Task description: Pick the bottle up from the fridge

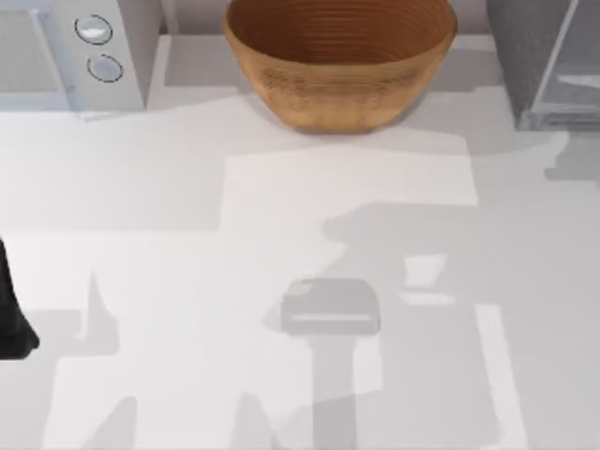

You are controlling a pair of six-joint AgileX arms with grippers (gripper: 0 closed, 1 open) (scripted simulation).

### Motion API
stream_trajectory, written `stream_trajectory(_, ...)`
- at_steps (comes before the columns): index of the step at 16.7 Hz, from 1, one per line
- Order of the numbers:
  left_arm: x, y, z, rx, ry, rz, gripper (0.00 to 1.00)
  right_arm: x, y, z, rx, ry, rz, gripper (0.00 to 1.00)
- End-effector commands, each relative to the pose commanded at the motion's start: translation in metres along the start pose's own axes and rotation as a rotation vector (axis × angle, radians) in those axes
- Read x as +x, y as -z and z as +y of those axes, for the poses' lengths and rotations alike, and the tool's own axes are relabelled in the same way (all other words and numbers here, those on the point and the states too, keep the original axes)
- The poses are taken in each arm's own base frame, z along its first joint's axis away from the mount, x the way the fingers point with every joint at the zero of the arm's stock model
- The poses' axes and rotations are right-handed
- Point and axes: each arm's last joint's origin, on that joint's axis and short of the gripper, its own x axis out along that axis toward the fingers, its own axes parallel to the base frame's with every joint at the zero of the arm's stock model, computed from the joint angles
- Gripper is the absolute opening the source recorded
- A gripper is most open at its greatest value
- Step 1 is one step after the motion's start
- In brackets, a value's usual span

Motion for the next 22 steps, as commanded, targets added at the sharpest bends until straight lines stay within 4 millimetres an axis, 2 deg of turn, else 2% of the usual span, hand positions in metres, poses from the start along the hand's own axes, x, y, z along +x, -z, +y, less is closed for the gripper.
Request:
stream_trajectory(2, 0.000, 0.000, 0.000, 0.000, 0.000, 0.000, 1.00, -0.040, -0.008, 0.011, 0.000, 0.001, -0.003, 0.00)
stream_trajectory(4, 0.000, 0.000, 0.000, 0.000, 0.000, 0.000, 1.00, -0.081, -0.006, 0.020, 0.002, 0.002, -0.003, 0.00)
stream_trajectory(7, 0.000, 0.000, 0.000, 0.000, 0.000, 0.000, 1.00, -0.133, 0.013, 0.030, 0.006, 0.001, -0.007, 0.00)
stream_trajectory(9, 0.000, 0.000, 0.000, 0.000, 0.000, 0.000, 1.00, -0.157, 0.033, 0.034, 0.009, -0.001, -0.008, 0.00)
stream_trajectory(12, 0.000, 0.000, 0.000, 0.000, 0.000, 0.000, 1.00, -0.176, 0.062, 0.038, 0.012, -0.005, 0.003, 0.00)
stream_trajectory(15, 0.000, 0.000, 0.000, 0.000, 0.000, 0.000, 1.00, -0.183, 0.081, 0.040, 0.012, -0.008, 0.013, 0.00)
stream_trajectory(22, 0.000, 0.000, 0.000, 0.000, 0.000, 0.000, 1.00, -0.184, 0.086, 0.040, 0.014, -0.008, 0.017, 0.00)
